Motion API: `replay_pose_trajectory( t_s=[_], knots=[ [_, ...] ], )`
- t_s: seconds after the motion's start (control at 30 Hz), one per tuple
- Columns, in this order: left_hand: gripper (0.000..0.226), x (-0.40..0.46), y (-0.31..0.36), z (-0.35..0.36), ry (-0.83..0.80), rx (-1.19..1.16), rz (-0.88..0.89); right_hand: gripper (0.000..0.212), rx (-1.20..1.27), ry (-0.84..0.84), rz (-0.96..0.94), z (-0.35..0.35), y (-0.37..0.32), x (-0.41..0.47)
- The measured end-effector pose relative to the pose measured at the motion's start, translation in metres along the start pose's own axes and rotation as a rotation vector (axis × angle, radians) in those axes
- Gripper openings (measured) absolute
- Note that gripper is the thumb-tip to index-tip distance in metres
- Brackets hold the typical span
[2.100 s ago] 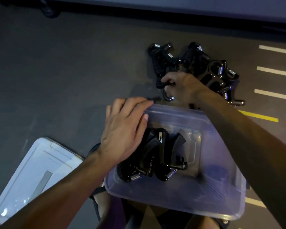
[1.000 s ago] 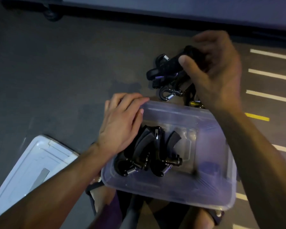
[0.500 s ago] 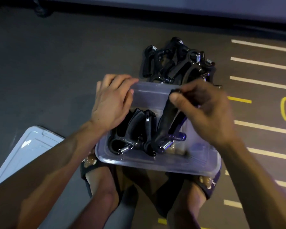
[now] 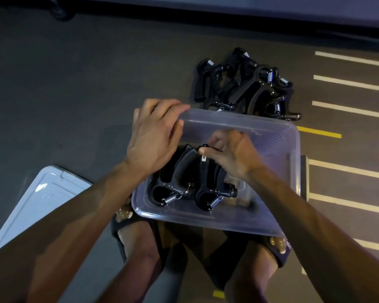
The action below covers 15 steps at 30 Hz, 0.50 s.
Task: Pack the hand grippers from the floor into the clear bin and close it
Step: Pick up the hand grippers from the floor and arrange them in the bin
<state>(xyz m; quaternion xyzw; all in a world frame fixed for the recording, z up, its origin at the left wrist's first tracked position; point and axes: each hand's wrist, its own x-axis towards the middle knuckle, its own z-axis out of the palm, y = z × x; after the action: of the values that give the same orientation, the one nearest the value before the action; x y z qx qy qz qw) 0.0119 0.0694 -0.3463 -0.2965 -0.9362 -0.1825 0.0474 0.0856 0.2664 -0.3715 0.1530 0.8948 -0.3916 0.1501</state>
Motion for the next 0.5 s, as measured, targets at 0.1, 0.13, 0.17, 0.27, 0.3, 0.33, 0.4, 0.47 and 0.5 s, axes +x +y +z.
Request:
replay_pose_trajectory(
  t_s=[0.1, 0.13, 0.17, 0.27, 0.3, 0.33, 0.4, 0.47, 0.5],
  knots=[
    [0.035, 0.0, 0.0, 0.0, 0.002, -0.019, -0.007, 0.027, -0.052, -0.069, 0.0, -0.001, -0.002, -0.003],
    [0.035, 0.0, 0.0, 0.0, 0.002, -0.026, -0.009, 0.033, -0.084, -0.085, -0.021, -0.002, -0.003, -0.007],
    [0.036, 0.0, 0.0, 0.0, 0.002, -0.033, -0.012, 0.039, -0.135, -0.092, -0.045, -0.003, -0.004, -0.011],
    [0.036, 0.0, -0.001, 0.0, 0.005, -0.04, -0.008, 0.051, -0.371, -0.036, -0.092, -0.001, -0.003, -0.02],
    [0.036, 0.0, -0.002, 0.0, 0.005, -0.042, -0.005, 0.054, -0.385, -0.032, -0.092, -0.001, -0.002, -0.02],
    [0.036, 0.0, -0.002, 0.001, 0.006, -0.046, -0.002, 0.056, -0.357, -0.048, -0.093, -0.001, 0.0, -0.019],
    [0.036, 0.0, -0.002, 0.001, 0.009, -0.049, 0.001, 0.061, -0.262, -0.115, -0.116, -0.003, 0.002, -0.017],
    [0.036, 0.0, -0.002, 0.001, 0.009, -0.046, 0.0, 0.067, -0.247, -0.204, -0.125, -0.005, 0.003, -0.016],
    [0.036, 0.0, -0.002, 0.001, 0.008, -0.044, 0.0, 0.069, -0.254, -0.243, -0.126, -0.006, 0.003, -0.015]
  ],
)
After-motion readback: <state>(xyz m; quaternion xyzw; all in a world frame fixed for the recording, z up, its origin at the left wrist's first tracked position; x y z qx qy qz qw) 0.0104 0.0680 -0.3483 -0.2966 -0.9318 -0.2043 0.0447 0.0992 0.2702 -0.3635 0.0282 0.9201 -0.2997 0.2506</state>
